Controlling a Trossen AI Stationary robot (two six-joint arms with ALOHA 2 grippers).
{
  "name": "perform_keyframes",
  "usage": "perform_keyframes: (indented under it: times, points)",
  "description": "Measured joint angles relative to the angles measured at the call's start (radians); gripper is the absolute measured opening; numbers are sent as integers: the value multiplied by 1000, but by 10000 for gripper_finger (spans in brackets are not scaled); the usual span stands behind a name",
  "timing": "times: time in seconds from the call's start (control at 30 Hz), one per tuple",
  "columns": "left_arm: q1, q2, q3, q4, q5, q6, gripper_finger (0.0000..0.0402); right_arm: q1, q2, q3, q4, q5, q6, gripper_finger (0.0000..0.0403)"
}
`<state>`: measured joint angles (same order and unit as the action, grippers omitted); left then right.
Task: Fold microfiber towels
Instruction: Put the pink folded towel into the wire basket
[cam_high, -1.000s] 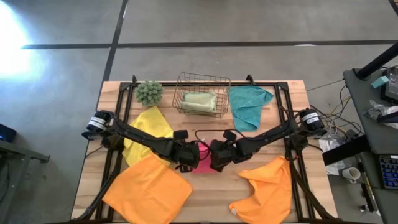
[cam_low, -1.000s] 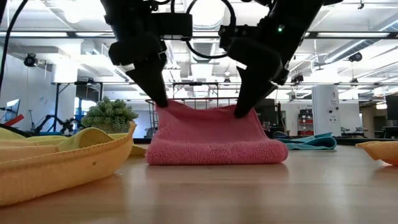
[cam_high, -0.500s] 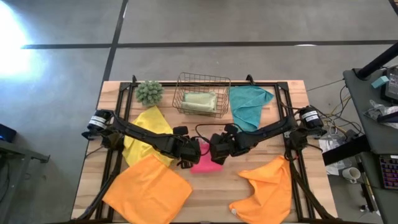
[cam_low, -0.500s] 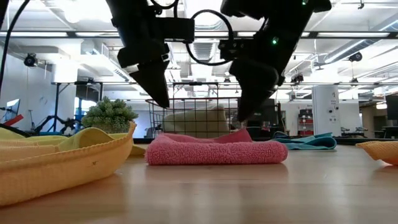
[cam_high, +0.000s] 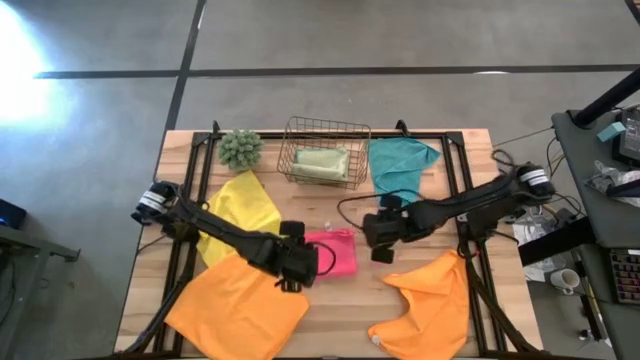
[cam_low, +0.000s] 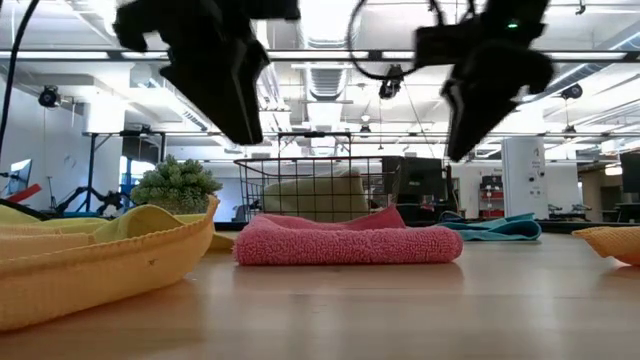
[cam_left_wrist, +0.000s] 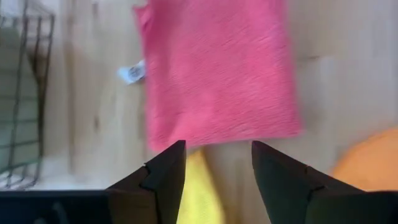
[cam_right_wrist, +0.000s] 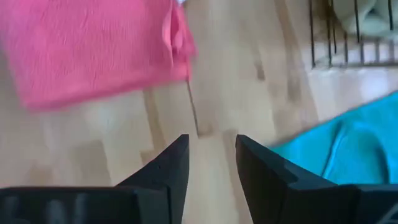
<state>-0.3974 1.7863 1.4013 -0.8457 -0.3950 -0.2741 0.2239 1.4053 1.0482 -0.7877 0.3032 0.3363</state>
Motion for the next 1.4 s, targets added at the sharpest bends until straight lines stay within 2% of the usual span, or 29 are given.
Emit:
perform_keyframes:
  times: [0.2, 0.4, 0.57, 0.77, 0.97, 1.27, 1.4]
  points:
    - [-40, 12, -4, 127, 3, 2, 168, 26, -184, -158, 173, -138, -9, 130]
    - [-54, 67, -5, 176, 47, -6, 168, 99, -231, -254, 399, -228, -160, 150]
    - [-78, 108, -5, 189, 55, -8, 168, 159, -162, -263, 516, -226, -260, 173]
    - [-97, 152, -5, 192, 61, -14, 168, 175, -32, -244, 586, -223, -311, 187]
    - [-95, 174, -6, 191, -8, -95, 168, 175, 101, -186, 608, -187, -333, 187]
    - [-95, 220, -11, 217, 0, -87, 168, 173, 282, -71, 608, -186, -337, 187]
    - [-89, 229, -18, 204, -17, -88, 168, 173, 325, -37, 596, -144, -324, 187]
